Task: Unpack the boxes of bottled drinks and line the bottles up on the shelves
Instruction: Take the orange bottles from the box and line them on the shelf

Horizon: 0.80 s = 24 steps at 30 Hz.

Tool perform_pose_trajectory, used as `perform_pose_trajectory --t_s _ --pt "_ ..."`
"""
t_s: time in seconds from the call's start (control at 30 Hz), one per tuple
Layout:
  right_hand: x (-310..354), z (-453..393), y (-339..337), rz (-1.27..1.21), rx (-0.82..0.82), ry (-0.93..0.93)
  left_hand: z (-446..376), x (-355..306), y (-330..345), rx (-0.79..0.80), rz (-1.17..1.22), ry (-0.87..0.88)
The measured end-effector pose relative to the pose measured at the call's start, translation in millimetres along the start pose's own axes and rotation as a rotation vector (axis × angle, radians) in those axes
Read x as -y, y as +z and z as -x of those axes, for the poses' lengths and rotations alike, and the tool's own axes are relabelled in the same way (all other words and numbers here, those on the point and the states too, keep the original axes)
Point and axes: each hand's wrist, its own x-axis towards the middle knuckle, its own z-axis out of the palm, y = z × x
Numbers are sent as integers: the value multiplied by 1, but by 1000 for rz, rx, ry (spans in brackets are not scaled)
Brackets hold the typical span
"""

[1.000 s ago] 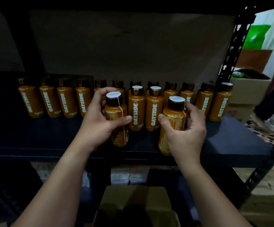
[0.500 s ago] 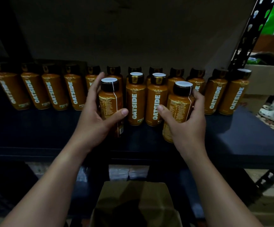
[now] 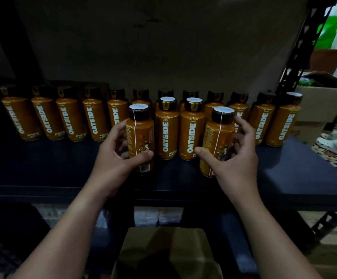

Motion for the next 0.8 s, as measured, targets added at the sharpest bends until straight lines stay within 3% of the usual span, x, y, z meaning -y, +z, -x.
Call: perform_pose_trajectory --t_s 0.23,0.43,0.63,0.8 --pt "-1 -4 -9 -50 167 93 10 -5 12 -139 -94 64" --pt "0 -3 -4 41 48 115 4 -1 3 -24 24 10" --pt "-4 -8 -9 -87 157 169 9 -5 11 -117 -98 52" --pt "-5 -9 -8 -26 123 178 6 -4 6 -66 -36 25"
